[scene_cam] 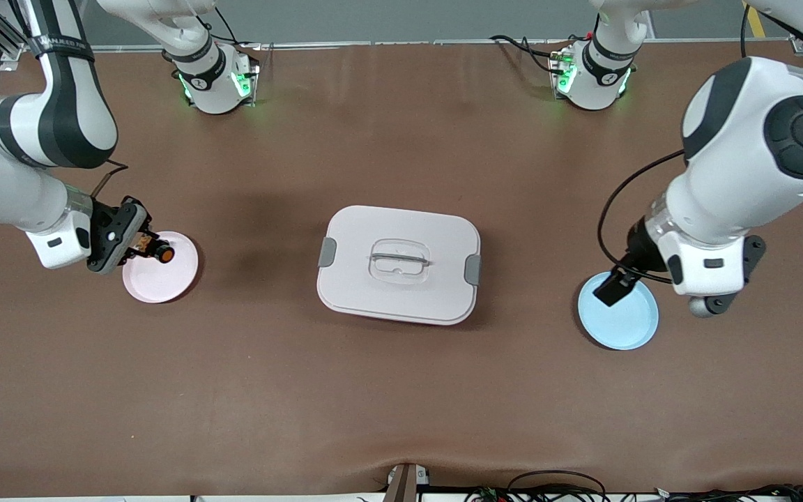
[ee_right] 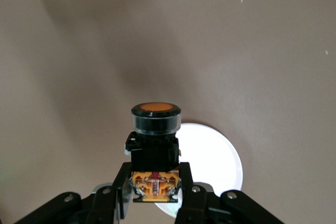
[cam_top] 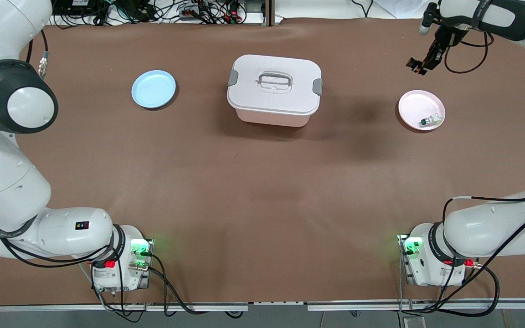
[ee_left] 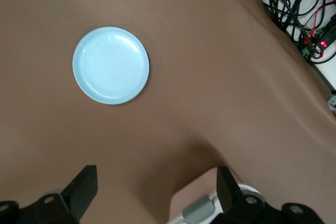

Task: Transfer orange switch to right arm and place
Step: 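Lower the switch onto the white plate with the right gripper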

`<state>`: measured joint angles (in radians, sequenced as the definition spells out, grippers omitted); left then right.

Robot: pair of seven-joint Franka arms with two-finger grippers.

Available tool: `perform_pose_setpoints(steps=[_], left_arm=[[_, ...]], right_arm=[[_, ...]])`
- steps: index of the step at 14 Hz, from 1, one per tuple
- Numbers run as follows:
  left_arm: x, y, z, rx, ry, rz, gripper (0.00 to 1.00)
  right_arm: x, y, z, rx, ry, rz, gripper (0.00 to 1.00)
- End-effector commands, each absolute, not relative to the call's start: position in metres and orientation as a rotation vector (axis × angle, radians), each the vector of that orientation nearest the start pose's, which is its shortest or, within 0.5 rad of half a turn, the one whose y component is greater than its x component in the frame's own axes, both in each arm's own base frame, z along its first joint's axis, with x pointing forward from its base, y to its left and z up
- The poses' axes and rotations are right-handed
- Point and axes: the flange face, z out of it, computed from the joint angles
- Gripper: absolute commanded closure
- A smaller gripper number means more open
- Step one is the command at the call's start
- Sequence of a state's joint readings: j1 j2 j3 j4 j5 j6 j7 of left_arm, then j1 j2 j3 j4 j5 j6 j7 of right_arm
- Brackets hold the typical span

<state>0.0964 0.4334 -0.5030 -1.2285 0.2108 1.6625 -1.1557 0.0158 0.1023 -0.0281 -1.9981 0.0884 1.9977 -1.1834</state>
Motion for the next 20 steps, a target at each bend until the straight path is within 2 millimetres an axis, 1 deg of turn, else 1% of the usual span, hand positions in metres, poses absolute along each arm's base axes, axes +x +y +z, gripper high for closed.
perform_pose_setpoints(steps=[1, 2, 3, 4, 6, 7, 8, 10, 11, 14, 15, 16, 17, 18, 19, 20], left_arm=[[0.649, -0.152, 0.563, -2.954, -1.002, -0.096, 0.00], [0.645, -0.146, 0.562, -2.959, -0.911, -0.062, 0.00], [0.644, -0.136, 0.567, -2.961, -0.873, -0.052, 0.00], [0.642, -0.119, 0.577, -2.965, -0.850, -0.067, 0.00], [0.635, -0.109, 0.589, -3.000, -0.685, -0.062, 0.00], [0.633, -0.099, 0.595, -3.010, -0.624, -0.065, 0.00], [0.630, -0.092, 0.599, -3.017, -0.582, -0.057, 0.00], [0.627, -0.087, 0.604, -3.024, -0.504, -0.057, 0.00], [0.626, -0.080, 0.606, -3.026, -0.481, -0.056, 0.00], [0.622, -0.083, 0.611, -3.032, -0.438, -0.056, 0.00], [0.619, -0.087, 0.615, -3.029, -0.428, -0.059, 0.00], [0.616, -0.092, 0.614, -3.026, -0.408, -0.055, 0.00], [0.613, -0.093, 0.615, -3.018, -0.387, -0.058, 0.00], [0.608, -0.096, 0.618, -3.006, -0.344, -0.069, 0.00], [0.606, -0.095, 0.617, -2.995, -0.312, -0.067, 0.00], [0.601, -0.095, 0.622, -3.005, -0.289, -0.068, 0.00]], right_arm=[[0.556, -0.004, 0.390, -2.499, -1.791, 0.111, 1.00], [0.556, -0.008, 0.387, -2.484, -1.821, 0.105, 1.00], [0.553, -0.015, 0.377, -2.486, -1.824, 0.098, 1.00], [0.549, -0.018, 0.370, -2.477, -1.846, 0.086, 1.00], [0.544, -0.031, 0.355, -2.469, -1.887, 0.049, 1.00], [0.541, -0.035, 0.346, -2.462, -1.912, 0.031, 1.00], [0.539, -0.038, 0.339, -2.456, -1.939, 0.014, 1.00], [0.537, -0.042, 0.328, -2.426, -2.022, 0.001, 1.00], [0.536, -0.047, 0.321, -2.420, -2.043, 0.019, 1.00], [0.541, -0.052, 0.302, -2.359, -2.198, 0.095, 1.00], [0.541, -0.059, 0.297, -2.363, -2.209, 0.102, 1.00], [0.542, -0.061, 0.291, -2.361, -2.225, 0.103, 1.00], [0.542, -0.062, 0.285, -2.361, -2.234, 0.096, 1.00], [0.542, -0.065, 0.276, -2.360, -2.229, 0.101, 1.00], [0.542, -0.071, 0.268, -2.368, -2.218, 0.100, 1.00], [0.541, -0.072, 0.258, -2.362, -2.222, 0.095, 1.00]])
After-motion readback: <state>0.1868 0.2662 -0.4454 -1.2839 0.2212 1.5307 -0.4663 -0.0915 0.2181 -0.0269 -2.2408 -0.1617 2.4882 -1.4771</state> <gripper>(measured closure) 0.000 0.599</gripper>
